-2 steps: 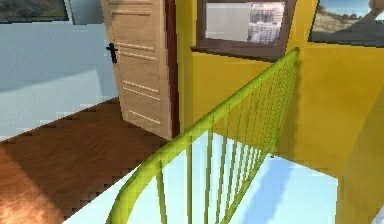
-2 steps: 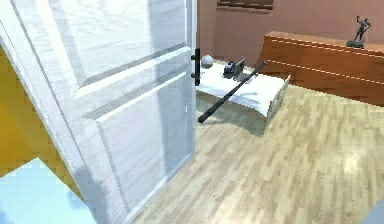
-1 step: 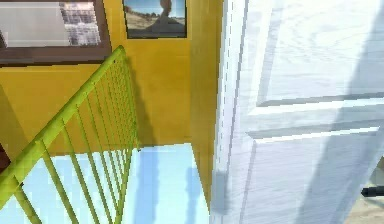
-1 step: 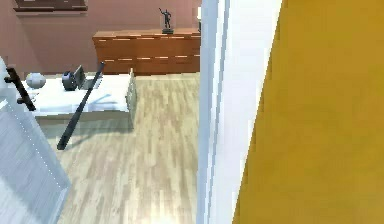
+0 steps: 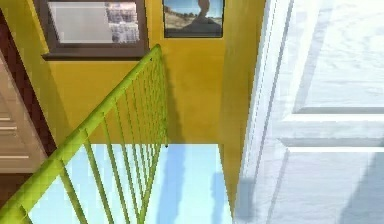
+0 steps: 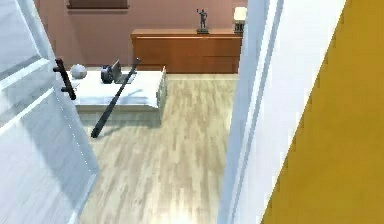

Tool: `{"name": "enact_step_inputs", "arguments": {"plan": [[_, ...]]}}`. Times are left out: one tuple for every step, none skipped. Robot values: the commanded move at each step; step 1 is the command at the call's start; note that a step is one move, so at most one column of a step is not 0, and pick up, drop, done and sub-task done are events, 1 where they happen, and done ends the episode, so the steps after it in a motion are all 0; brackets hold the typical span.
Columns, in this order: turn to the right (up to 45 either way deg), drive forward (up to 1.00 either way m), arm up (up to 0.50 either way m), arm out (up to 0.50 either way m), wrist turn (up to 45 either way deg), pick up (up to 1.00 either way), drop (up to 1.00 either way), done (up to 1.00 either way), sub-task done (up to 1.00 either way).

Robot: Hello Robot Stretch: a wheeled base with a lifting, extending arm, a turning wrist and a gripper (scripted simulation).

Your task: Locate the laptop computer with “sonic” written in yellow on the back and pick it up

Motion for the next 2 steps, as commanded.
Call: {"name": "enact_step_inputs", "arguments": {"plan": [[0.0, 0.15, 0.0, 0.0, 0.0, 0.0, 0.0, 0.0, 0.0], [45.0, 0.0, 0.0, 0.0, 0.0, 0.0, 0.0, 0.0, 0.0]]}}
